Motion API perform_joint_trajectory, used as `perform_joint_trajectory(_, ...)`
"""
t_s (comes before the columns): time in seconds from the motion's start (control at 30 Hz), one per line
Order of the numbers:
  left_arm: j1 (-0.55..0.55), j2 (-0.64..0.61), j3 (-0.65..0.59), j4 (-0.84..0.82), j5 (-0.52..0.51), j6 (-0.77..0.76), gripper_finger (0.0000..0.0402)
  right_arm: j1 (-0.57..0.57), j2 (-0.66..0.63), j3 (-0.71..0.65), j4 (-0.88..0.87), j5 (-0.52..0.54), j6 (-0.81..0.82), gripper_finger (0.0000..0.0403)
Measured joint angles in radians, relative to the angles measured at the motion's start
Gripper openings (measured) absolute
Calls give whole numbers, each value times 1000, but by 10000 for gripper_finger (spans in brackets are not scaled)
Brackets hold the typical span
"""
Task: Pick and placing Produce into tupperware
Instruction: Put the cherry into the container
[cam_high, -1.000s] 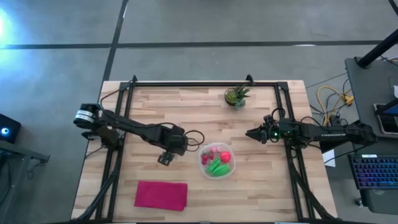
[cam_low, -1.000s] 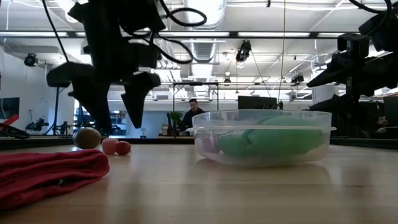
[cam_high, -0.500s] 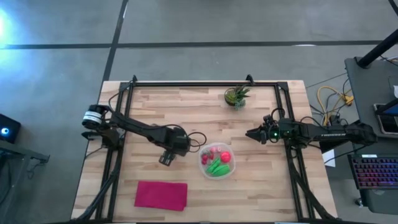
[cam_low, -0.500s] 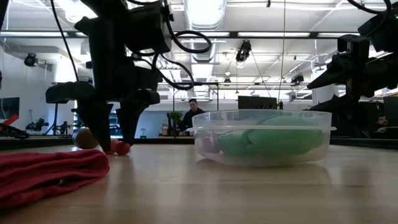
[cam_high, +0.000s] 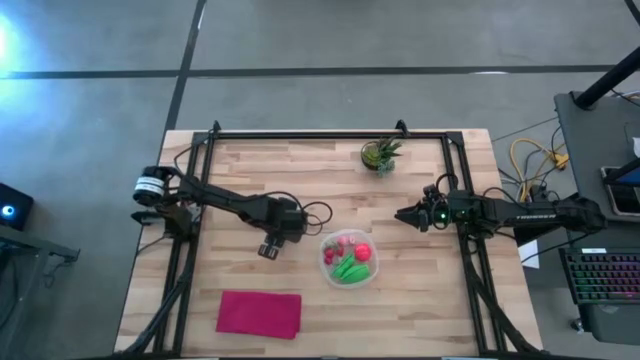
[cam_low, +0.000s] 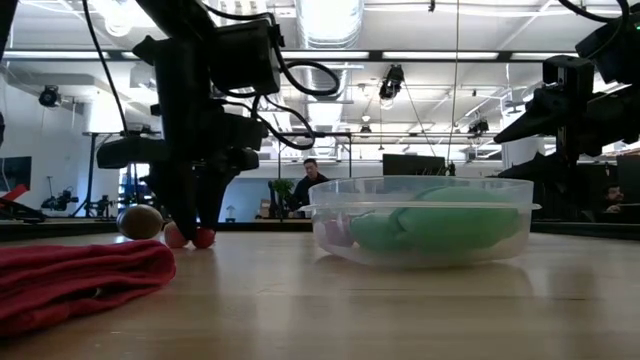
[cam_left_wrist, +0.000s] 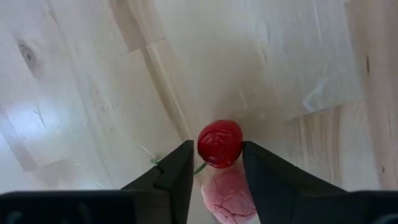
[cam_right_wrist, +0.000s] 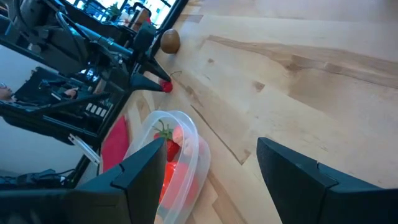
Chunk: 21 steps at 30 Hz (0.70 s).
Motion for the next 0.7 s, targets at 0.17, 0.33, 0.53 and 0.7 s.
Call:
perform_joint_trajectory(0.17, 6, 0, 0, 0, 25, 4, 103, 0, 0, 0, 0, 0, 0, 242)
perform_joint_trajectory(0.33, 6, 0, 0, 0, 27, 6, 89, 0, 0, 0, 0, 0, -5, 242)
perform_joint_trajectory(0.53, 6, 0, 17, -1, 30, 2, 86, 0, 0, 0, 0, 0, -8, 242)
perform_joint_trajectory(0.7, 7, -3, 76, -18, 30, -1, 86, 0, 0, 0, 0, 0, -8, 242)
